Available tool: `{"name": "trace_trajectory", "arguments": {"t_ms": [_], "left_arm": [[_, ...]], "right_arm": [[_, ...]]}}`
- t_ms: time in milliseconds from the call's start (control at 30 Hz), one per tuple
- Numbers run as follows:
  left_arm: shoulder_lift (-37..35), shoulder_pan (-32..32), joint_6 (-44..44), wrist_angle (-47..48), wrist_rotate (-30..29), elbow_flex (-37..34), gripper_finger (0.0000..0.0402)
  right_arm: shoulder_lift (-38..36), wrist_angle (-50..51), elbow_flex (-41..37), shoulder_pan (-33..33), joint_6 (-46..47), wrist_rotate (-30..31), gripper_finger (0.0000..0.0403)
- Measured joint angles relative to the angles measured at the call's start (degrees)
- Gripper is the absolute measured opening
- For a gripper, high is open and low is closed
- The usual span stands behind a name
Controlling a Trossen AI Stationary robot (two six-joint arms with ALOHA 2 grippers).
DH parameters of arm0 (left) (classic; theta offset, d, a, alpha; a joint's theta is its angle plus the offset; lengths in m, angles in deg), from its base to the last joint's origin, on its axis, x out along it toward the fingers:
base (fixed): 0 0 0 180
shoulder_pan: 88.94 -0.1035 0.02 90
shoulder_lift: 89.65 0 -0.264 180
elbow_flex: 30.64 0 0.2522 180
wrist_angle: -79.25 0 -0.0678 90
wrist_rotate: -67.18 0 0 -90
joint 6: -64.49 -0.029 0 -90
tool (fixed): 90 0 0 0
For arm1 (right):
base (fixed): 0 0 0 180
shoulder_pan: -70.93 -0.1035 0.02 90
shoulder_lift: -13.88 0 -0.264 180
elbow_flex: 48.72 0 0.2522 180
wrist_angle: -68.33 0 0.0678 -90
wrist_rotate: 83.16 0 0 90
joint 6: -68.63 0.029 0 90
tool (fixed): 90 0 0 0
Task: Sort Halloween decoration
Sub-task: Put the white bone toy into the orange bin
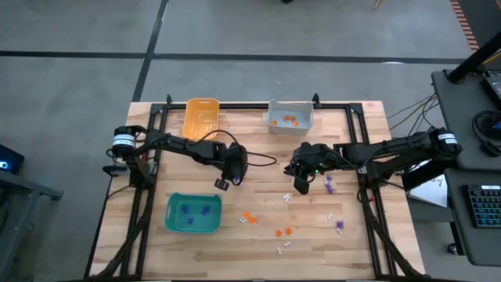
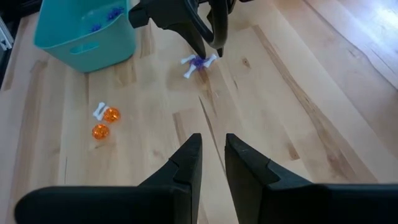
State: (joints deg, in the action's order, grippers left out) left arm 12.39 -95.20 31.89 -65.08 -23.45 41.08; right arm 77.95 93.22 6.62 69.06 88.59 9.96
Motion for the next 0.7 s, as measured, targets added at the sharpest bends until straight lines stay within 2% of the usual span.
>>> {"name": "trace_trajectory", "arguments": {"t_ms": [433,700], "left_arm": [[2.5,-0.2,-0.8,-1.3,0.0,0.2,0.0104],[2.4,-0.3,-1.0,-1.0,-0.1,0.1,0.0059]], "right_arm": [[0.0,-0.2,0.0,0.0,0.0,0.0,0.0059],[0.0,-0.2,0.0,0.0,-0.1,0.0,0.0059]]}}
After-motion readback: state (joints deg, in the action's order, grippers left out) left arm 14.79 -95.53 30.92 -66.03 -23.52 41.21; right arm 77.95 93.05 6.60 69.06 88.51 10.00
